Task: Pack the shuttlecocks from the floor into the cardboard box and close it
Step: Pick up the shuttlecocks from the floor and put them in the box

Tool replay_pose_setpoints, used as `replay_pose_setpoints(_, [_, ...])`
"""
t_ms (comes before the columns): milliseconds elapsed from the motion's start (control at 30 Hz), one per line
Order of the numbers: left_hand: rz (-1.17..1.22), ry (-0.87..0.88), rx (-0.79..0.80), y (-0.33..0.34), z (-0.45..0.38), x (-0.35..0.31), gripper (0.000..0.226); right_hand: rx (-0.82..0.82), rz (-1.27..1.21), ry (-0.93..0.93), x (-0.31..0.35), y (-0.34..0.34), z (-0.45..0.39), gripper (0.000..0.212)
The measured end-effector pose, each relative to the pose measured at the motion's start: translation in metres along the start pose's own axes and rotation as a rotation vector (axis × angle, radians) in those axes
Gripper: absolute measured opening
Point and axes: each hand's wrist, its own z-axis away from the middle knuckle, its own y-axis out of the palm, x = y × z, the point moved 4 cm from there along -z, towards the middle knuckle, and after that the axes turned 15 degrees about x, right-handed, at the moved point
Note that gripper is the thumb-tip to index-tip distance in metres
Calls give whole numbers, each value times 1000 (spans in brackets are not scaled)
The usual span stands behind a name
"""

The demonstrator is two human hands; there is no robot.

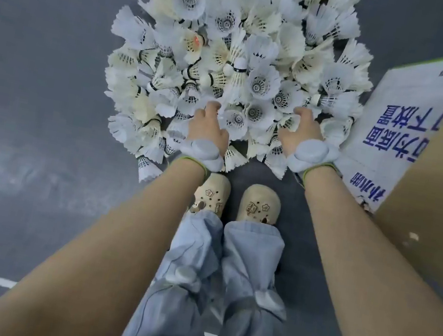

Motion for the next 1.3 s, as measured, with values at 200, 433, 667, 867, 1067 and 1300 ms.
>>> replay_pose_setpoints(200, [-116, -61, 41, 13, -45, 10, 50, 42, 31, -54, -6, 7, -46, 65])
replay_pose_setpoints(433, [-88, 57, -66, 29, -79, 25, 43, 34, 58, -55, -18, 18, -85, 53])
replay_pose_setpoints(667, [-227, 166, -158, 27, -97, 27, 26, -71, 39, -50, -15, 14, -93, 48])
replay_pose_setpoints(867, [-338, 206, -224, 29, -84, 25, 18, -70, 58, -69, -14, 15, -84, 21])
replay_pose_setpoints(1067, [-297, 233, -237, 28, -53, 27, 14, -152, 36, -81, -14, 13, -43, 27])
replay_pose_setpoints(1300, [-305, 333, -386, -13, 35, 14, 13, -172, 78, -235, 13, 15, 63, 37])
